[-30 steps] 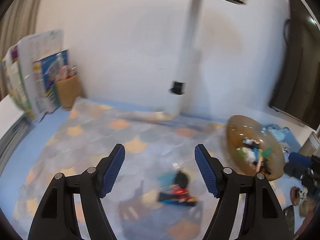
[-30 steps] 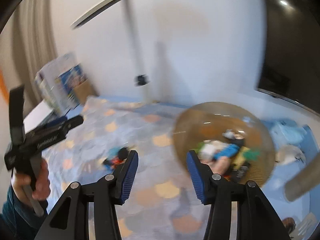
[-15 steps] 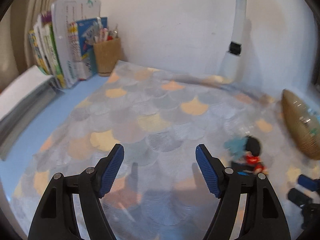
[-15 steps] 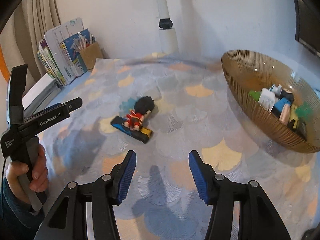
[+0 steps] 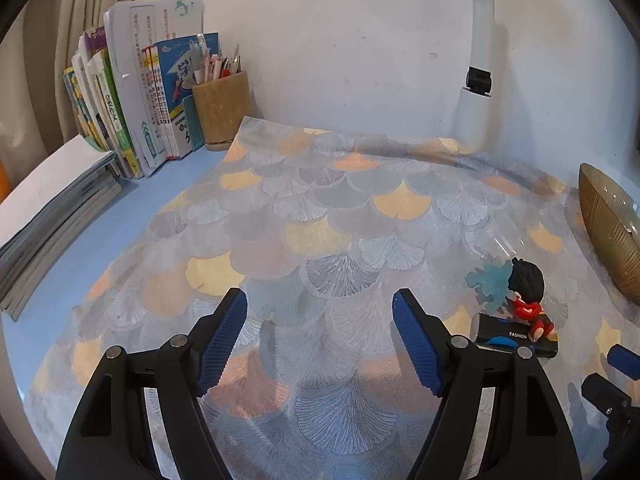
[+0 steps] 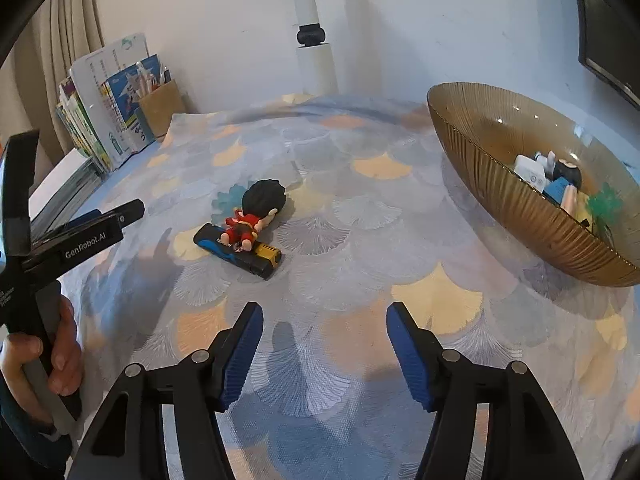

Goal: Organize rigid objects
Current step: 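Grasp the red-shirted boy figure with the right tool while the left tool grasps the teal flower toy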

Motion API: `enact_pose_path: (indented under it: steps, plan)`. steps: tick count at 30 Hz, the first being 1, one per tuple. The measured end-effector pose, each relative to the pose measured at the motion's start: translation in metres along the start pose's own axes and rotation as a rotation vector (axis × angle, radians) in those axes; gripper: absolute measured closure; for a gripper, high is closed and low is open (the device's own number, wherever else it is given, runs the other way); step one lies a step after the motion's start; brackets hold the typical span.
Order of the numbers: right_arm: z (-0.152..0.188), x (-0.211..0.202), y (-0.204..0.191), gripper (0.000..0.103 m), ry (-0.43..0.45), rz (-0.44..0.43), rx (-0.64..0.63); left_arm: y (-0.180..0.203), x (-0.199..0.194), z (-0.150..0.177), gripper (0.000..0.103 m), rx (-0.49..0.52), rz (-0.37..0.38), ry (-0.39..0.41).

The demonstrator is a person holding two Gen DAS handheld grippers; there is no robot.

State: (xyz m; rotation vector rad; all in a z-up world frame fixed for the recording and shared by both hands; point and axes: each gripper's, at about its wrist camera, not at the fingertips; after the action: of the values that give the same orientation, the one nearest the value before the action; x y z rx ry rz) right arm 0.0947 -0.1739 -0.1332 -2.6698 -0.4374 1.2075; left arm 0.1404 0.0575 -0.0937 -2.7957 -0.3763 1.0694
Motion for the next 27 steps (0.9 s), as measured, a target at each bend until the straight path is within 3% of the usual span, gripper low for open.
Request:
enact_pose_path:
  steps: [18,22,24,25,27]
  plan:
    - [0.001,0.005,-0.003,0.038,-0.026,0.000,-0.015,0.000,0.001,0.002,0.029,0.003,0.010,0.003]
    - [-0.005,0.006,-0.005,0.038,-0.058,-0.043,-0.004,0.004,-0.003,0.001,0.029,0.021,0.027,0.021]
    - [-0.017,0.006,-0.012,0.038,-0.087,-0.087,0.009,0.007,-0.003,-0.002,0.029,0.034,0.074,0.021]
    - [-0.026,0.007,-0.019,0.038,-0.097,-0.098,0.001,0.009,0.000,-0.006,0.029,0.029,0.159,-0.001]
    - [-0.043,0.013,-0.035,0.038,-0.115,-0.089,-0.026,0.009,0.003,-0.011,0.029,0.008,0.248,-0.016]
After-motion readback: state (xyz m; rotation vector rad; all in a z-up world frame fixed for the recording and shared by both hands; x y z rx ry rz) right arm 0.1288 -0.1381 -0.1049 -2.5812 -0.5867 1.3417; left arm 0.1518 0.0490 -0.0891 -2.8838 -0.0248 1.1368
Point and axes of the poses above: each gripper's, at about its wrist camera, not at the fingertips, and x roughly the way its jaws point, y to its right, z to its underside, and after that the axes turned 13 degrees about x, right-handed
